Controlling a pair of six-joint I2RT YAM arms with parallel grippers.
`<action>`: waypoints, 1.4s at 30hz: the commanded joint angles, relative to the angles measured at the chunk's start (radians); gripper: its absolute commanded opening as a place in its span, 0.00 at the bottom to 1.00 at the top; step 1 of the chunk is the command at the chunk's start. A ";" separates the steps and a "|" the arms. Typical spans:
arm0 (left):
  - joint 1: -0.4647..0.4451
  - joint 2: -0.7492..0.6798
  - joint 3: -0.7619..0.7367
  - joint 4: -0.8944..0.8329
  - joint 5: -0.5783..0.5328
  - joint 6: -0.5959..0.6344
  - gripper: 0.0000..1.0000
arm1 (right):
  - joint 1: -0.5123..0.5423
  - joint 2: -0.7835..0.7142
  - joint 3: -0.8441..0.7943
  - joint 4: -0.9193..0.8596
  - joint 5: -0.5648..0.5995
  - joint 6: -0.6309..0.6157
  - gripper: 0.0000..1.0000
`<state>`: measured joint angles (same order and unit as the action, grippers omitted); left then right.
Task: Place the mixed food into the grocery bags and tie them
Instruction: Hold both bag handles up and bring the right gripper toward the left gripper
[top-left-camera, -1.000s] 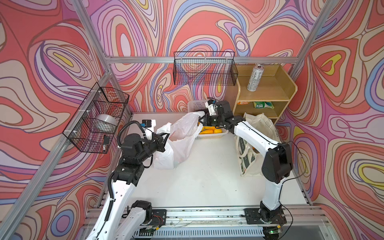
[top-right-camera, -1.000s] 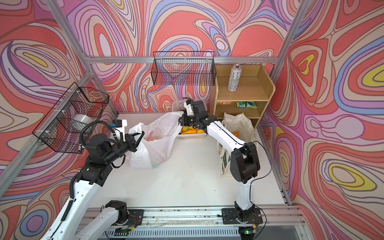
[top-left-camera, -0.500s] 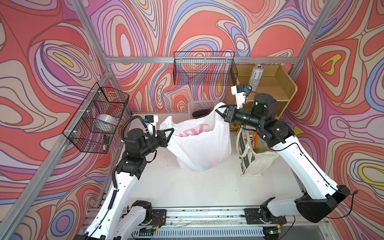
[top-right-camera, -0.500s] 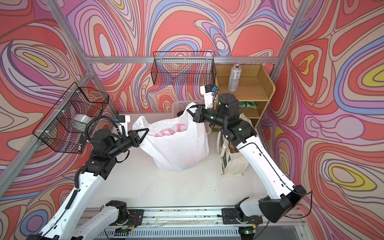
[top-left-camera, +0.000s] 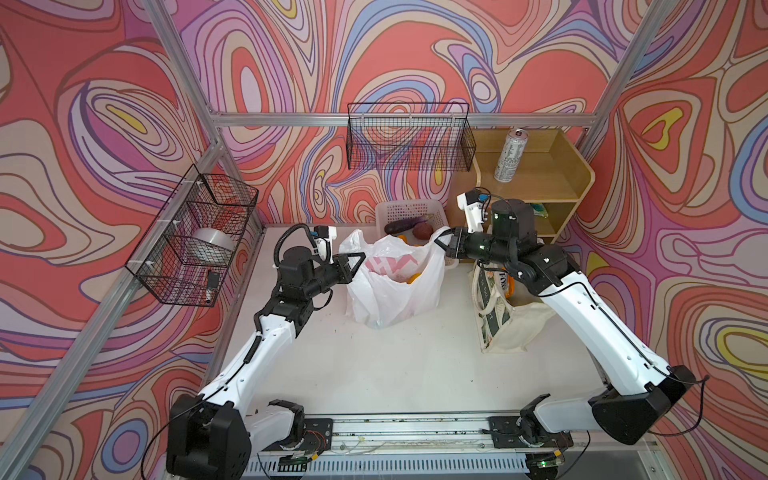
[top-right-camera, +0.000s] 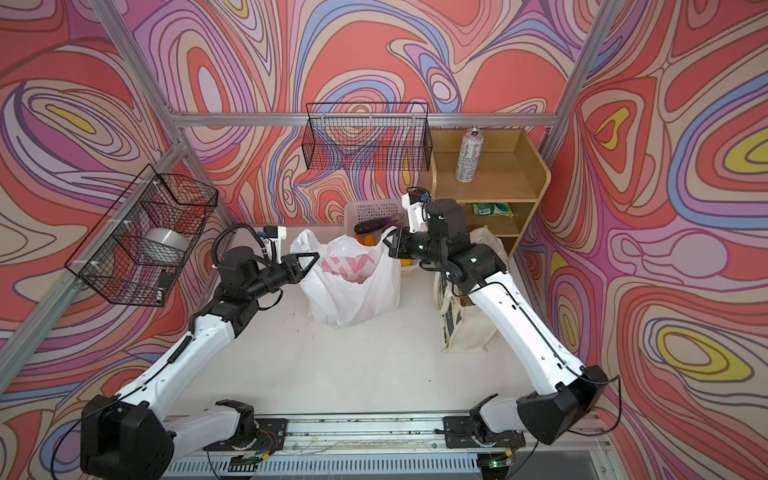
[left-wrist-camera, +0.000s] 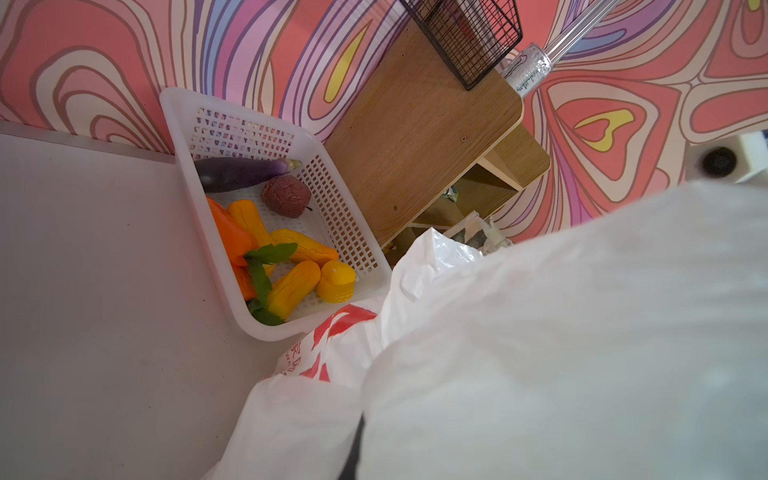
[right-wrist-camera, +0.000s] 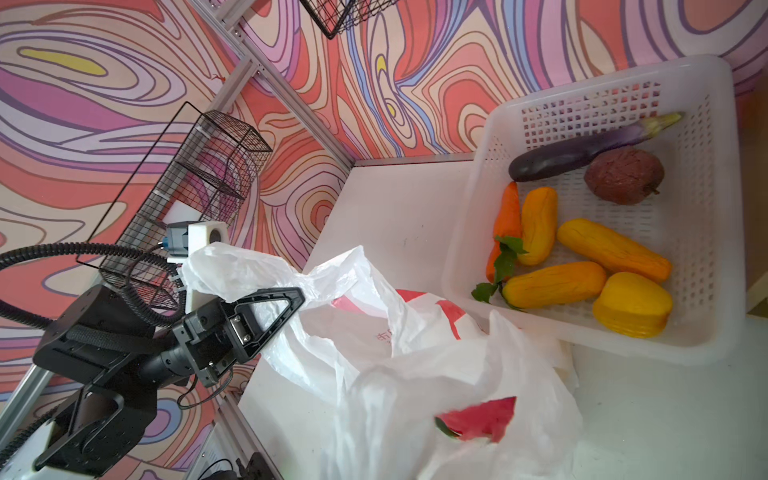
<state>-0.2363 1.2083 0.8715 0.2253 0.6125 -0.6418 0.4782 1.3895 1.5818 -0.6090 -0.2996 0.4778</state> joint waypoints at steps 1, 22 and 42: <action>-0.025 0.047 0.017 0.096 0.034 -0.019 0.00 | -0.006 0.026 -0.004 0.006 0.095 -0.064 0.00; -0.042 0.083 0.067 0.061 0.083 -0.063 0.00 | 0.092 0.248 0.399 -0.072 -0.095 -0.244 0.74; -0.043 0.097 0.077 0.026 0.120 -0.054 0.00 | 0.215 0.517 0.550 0.023 -0.089 -0.272 0.63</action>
<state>-0.2752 1.2896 0.9188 0.2504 0.7078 -0.6861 0.6888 1.9141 2.0995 -0.6163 -0.3908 0.2028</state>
